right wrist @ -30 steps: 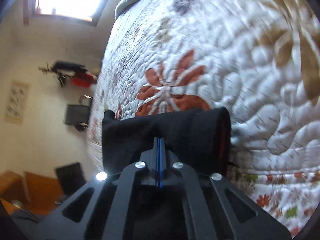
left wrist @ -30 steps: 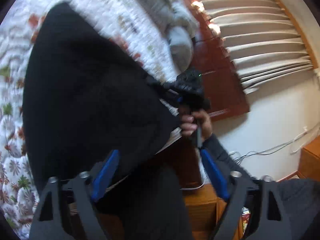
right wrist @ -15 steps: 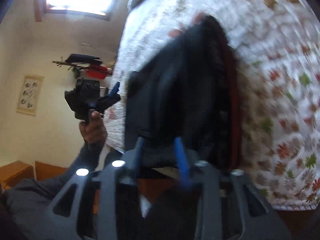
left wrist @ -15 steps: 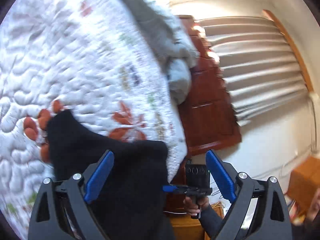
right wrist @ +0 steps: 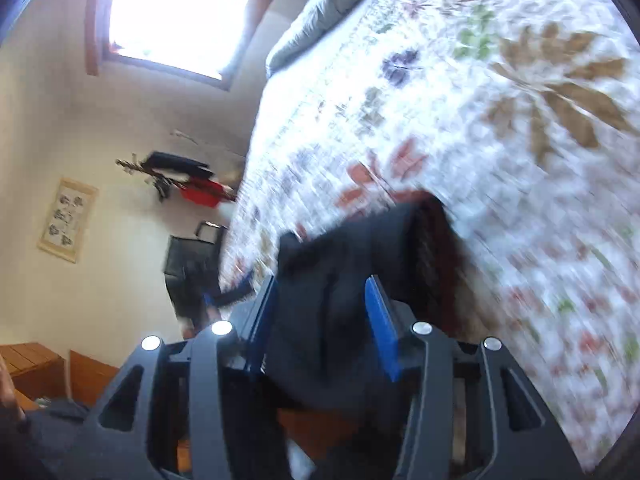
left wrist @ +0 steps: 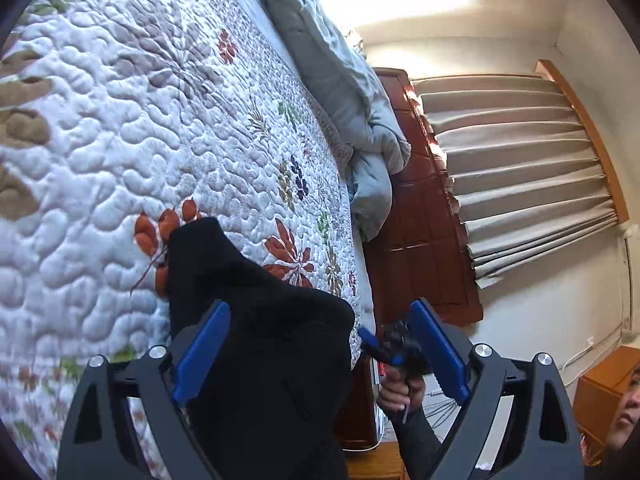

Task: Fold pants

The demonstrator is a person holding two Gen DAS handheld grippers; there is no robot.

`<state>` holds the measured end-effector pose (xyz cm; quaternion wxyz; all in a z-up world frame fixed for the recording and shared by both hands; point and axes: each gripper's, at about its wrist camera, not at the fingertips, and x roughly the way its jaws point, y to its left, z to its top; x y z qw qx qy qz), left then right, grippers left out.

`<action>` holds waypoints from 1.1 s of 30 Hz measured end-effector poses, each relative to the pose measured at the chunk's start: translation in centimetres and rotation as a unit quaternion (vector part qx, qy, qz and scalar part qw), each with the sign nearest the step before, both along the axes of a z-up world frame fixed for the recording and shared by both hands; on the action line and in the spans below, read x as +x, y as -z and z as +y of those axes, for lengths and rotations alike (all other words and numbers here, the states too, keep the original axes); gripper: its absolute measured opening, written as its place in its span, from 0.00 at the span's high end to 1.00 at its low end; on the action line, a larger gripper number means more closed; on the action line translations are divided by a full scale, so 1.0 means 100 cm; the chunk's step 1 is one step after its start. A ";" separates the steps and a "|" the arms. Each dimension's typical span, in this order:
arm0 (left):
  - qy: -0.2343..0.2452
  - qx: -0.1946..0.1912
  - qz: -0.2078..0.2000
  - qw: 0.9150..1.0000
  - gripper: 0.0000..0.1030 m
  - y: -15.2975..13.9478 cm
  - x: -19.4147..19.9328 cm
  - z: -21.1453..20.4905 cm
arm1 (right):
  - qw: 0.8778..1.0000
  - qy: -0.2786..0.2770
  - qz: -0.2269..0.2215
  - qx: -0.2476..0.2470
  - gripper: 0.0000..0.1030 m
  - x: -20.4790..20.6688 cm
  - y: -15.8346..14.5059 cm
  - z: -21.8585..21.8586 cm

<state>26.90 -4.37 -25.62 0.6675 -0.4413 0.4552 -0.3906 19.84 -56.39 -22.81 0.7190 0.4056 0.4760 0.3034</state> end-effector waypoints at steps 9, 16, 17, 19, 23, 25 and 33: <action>0.003 0.036 0.042 0.998 0.09 0.020 -0.026 0.029 | 0.998 0.022 0.065 -0.003 0.76 0.037 0.052 -0.002; 0.061 0.052 0.073 0.994 0.05 0.032 -0.019 0.011 | 0.991 -0.038 0.111 -0.060 0.09 0.024 0.039 -0.006; 0.070 0.050 0.078 0.993 0.05 0.034 -0.018 0.008 | 0.990 -0.054 0.115 -0.064 0.09 0.020 0.042 -0.003; 0.082 0.052 0.086 0.992 0.04 0.038 -0.015 0.001 | 0.987 -0.077 0.125 -0.062 0.09 0.019 0.047 0.008; 0.087 0.060 0.112 0.988 0.04 0.050 -0.008 -0.008 | 0.983 -0.108 0.141 -0.054 0.09 0.016 0.060 0.029; 0.095 0.066 0.116 0.986 0.04 0.052 -0.006 -0.015 | 0.981 -0.116 0.142 -0.058 0.09 0.026 0.065 0.043; 0.117 0.085 0.129 0.981 0.04 0.061 -0.003 -0.046 | 0.983 -0.110 0.141 -0.047 0.08 0.037 0.068 0.046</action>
